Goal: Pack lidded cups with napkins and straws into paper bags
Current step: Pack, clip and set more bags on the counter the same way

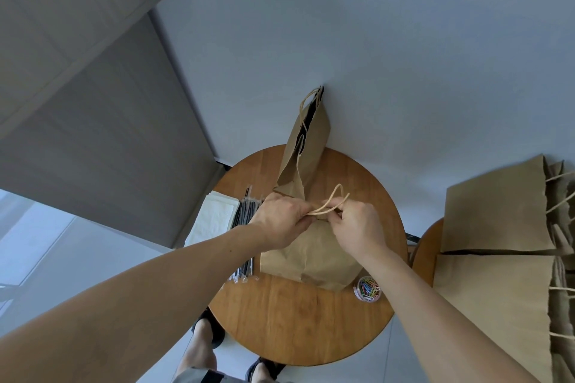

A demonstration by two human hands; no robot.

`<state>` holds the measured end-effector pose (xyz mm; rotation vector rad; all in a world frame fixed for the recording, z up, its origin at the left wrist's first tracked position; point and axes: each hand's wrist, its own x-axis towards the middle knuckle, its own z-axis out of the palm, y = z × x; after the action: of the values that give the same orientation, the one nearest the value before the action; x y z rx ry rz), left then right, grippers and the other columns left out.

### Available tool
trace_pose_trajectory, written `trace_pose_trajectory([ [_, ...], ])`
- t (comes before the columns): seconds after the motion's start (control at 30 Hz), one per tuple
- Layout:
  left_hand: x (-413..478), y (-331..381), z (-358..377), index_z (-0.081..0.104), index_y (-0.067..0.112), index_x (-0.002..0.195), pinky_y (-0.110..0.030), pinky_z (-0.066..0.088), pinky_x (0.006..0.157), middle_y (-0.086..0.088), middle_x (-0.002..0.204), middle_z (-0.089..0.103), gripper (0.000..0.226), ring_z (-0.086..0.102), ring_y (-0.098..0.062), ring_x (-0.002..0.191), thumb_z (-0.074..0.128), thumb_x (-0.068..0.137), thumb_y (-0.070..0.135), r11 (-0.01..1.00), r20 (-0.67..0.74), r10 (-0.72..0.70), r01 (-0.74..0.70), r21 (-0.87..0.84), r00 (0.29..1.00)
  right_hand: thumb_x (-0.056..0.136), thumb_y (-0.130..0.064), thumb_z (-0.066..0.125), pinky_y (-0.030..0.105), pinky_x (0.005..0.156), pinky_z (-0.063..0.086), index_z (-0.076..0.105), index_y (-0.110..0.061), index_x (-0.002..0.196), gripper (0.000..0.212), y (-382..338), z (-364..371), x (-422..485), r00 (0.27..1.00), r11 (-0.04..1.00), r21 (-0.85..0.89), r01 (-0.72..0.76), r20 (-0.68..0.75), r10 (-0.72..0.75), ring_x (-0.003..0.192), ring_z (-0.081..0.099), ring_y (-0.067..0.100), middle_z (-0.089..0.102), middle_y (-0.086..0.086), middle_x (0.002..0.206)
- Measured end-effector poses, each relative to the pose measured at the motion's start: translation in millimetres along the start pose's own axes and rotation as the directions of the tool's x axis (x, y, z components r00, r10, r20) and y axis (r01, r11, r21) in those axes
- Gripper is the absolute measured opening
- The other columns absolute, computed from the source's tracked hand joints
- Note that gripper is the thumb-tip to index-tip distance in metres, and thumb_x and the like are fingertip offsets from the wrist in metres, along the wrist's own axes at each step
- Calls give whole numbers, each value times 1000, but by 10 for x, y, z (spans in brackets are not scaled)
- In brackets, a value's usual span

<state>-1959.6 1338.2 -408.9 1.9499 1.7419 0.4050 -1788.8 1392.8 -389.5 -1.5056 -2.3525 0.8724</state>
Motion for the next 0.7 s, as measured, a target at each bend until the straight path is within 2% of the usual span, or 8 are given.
trace_pose_trajectory([
  [0.07,0,-4,-3,65,18,101,-31,29,81,5,84,62,17,58,-21,83,49,100,23,1000,-1,-1,1,4,1000,92,-16,65,11,50,36,76,-22,105,18,7,-9,19,999,999,42,-16,-42,18,46,50,3,61,-12,62],
  [0.2,-2,-2,2,68,21,105,-34,34,87,10,83,60,19,59,-19,83,50,100,24,1000,7,-12,12,-10,1000,93,-23,65,24,54,42,76,-26,103,15,4,5,1,999,999,-23,35,39,-34,50,48,6,55,-13,57],
  [0.27,-5,-1,6,67,23,104,-34,33,88,11,83,60,18,59,-19,83,50,99,24,1000,14,-8,8,-8,1000,94,-25,65,28,57,46,75,-26,104,15,14,14,-1,998,996,-70,60,25,-59,58,56,13,62,-7,63],
  [0.37,3,-11,11,66,23,104,-33,31,88,13,83,57,16,58,-18,84,50,99,24,1000,10,-2,2,-4,1000,94,-28,64,28,64,47,75,-26,106,16,39,49,-12,993,983,-141,115,3,-115,75,66,20,72,-1,82],
  [0.5,-8,-21,47,66,20,101,-32,30,83,11,82,58,14,58,-20,83,52,97,20,1000,-22,-3,3,-31,1000,95,-33,61,27,66,48,74,-23,107,20,91,98,-20,988,963,-220,154,34,-150,81,66,18,73,-2,91],
  [0.63,-2,4,69,65,19,98,-36,36,85,14,79,52,14,57,-18,81,52,99,23,999,-25,-8,7,-41,1000,95,-37,60,27,69,47,75,-29,103,18,93,108,-11,988,951,-274,143,92,-122,89,65,15,70,-7,99],
  [0.7,7,15,81,63,19,92,-37,37,86,13,77,52,14,54,-17,77,52,99,24,1000,-29,-16,15,-26,999,95,-37,60,27,69,49,75,-29,101,18,82,95,-1,989,951,-287,116,126,-82,87,65,15,70,-7,96],
])
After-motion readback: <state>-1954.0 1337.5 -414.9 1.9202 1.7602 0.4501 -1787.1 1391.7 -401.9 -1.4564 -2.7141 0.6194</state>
